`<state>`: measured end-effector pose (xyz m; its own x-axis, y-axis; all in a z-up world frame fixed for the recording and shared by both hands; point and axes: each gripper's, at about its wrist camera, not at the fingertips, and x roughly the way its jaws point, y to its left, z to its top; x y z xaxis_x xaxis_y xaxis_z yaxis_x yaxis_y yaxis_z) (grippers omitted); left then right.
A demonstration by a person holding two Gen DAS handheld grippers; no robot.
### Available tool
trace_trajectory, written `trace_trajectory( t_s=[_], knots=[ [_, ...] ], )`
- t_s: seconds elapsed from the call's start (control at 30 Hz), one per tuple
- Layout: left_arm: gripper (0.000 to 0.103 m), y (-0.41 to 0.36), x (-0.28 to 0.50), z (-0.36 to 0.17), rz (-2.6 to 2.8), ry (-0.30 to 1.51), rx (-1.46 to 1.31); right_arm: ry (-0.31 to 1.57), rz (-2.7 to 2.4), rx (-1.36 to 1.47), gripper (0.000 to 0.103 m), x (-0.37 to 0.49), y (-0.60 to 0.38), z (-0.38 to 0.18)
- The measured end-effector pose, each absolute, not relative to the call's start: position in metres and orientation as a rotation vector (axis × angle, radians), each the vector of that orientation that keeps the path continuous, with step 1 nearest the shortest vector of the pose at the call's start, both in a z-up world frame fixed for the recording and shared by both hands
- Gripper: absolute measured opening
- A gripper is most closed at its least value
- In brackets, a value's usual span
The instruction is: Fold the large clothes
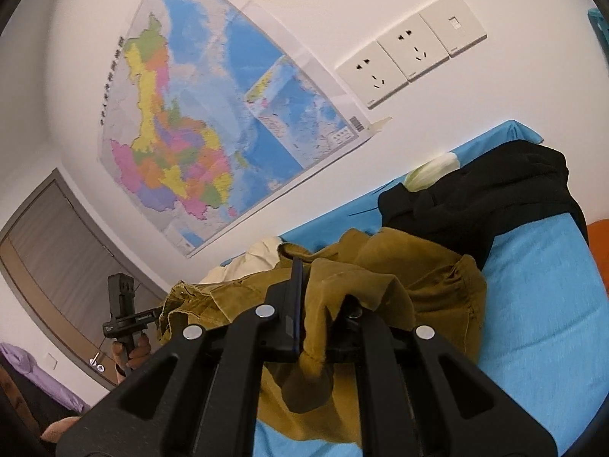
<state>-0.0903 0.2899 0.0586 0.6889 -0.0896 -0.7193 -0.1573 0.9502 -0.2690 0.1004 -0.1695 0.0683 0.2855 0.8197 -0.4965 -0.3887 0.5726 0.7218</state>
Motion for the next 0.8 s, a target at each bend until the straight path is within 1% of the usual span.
trace_trajectory(
  t_s=[0.3,0.8],
  knots=[
    [0.010,0.282,-0.067,0.056,0.090,0.822,-0.233,1.028,0.819,0.507,0.006,0.130,-0.160,0.046],
    [0.011,0.289,-0.028,0.042,0.110,0.864,-0.238,1.097,0.773,0.516,0.006,0.160,-0.152,0.013]
  ],
)
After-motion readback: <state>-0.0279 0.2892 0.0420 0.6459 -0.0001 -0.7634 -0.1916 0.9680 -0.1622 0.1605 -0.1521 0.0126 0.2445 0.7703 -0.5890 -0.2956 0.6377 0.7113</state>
